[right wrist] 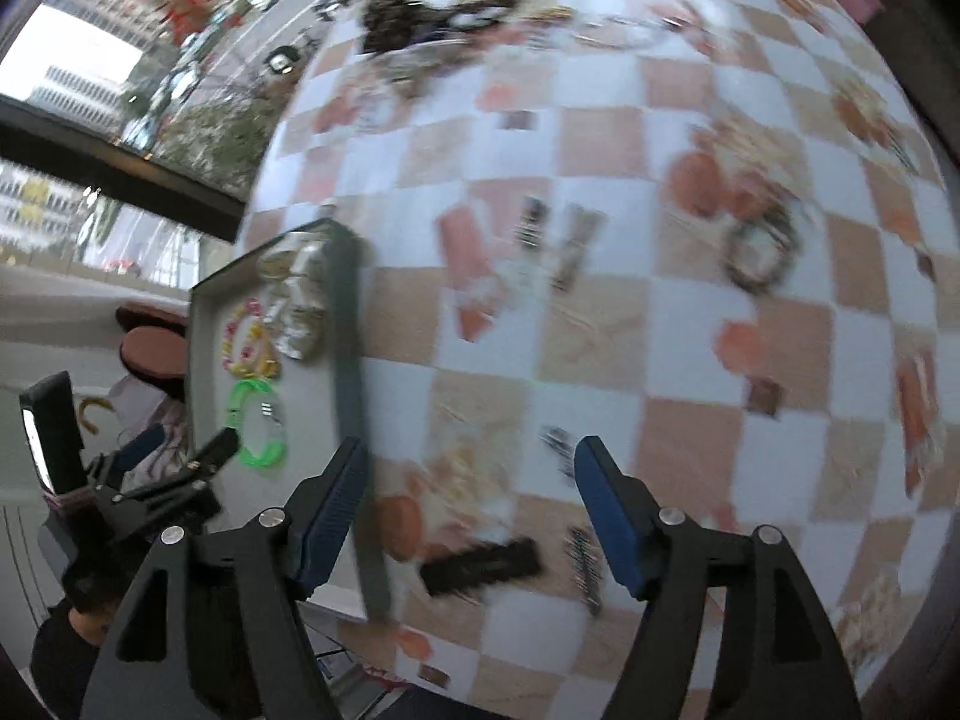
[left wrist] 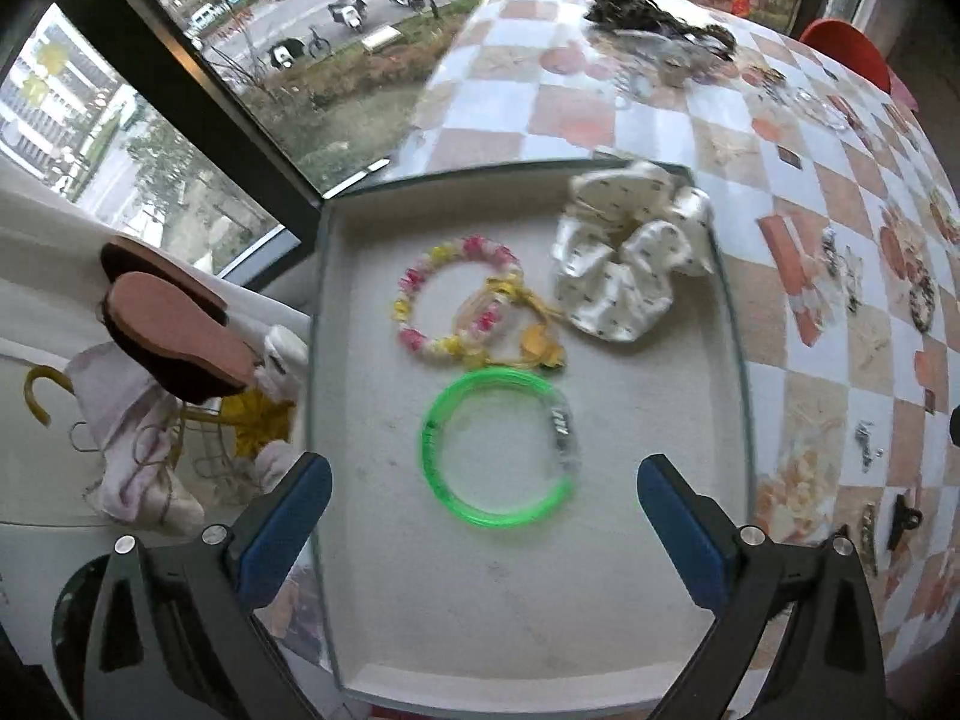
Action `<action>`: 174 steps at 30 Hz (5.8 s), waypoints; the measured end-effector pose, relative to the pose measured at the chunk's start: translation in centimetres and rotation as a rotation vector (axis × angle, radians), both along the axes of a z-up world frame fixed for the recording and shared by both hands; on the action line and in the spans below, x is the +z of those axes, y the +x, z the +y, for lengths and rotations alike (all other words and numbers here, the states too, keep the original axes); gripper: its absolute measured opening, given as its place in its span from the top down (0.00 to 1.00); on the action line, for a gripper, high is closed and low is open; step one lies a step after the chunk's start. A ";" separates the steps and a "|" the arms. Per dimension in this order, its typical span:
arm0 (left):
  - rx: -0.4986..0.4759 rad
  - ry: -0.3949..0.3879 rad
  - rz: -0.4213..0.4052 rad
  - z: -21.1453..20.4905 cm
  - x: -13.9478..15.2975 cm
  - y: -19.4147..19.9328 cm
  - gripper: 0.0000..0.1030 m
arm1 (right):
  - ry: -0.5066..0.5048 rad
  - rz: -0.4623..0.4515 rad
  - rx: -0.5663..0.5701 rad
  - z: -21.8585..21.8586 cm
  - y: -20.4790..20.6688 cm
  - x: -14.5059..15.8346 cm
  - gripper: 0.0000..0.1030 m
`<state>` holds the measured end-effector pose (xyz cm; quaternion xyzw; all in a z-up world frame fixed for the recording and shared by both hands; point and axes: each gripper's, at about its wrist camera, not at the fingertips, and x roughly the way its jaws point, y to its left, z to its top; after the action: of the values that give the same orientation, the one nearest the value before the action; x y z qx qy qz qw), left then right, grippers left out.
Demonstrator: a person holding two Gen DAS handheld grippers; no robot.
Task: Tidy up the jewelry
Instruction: 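Reach the left tool to the black fuzzy clip while the right tool reaches the black claw clip, then grasp the black fuzzy snap clip with the left tool while the right tool grasps the black claw clip, then carry both black clips over the grey tray with both tools, then open both tools to drop the black clips into the tray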
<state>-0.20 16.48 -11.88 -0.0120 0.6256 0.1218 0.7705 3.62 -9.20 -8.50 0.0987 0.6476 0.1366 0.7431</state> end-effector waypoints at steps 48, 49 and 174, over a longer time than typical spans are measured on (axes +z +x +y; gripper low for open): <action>-0.638 -0.046 0.143 -20.1 -5.9 -3.3 0.17 | -0.043 0.223 -0.052 -6.9 -4.4 -8.1 0.47; -0.638 -0.046 0.153 -20.2 -6.1 -3.4 0.20 | -0.046 0.223 -0.046 -6.7 -4.3 -8.1 0.50; 0.154 -0.122 0.025 6.0 -4.0 -5.2 0.46 | -0.022 0.164 0.370 22.4 3.9 -7.5 0.59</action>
<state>-5.41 22.49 -15.87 -0.1054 0.6385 0.1424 0.7489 7.47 13.23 -16.03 -0.0193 0.7146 0.2551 0.6511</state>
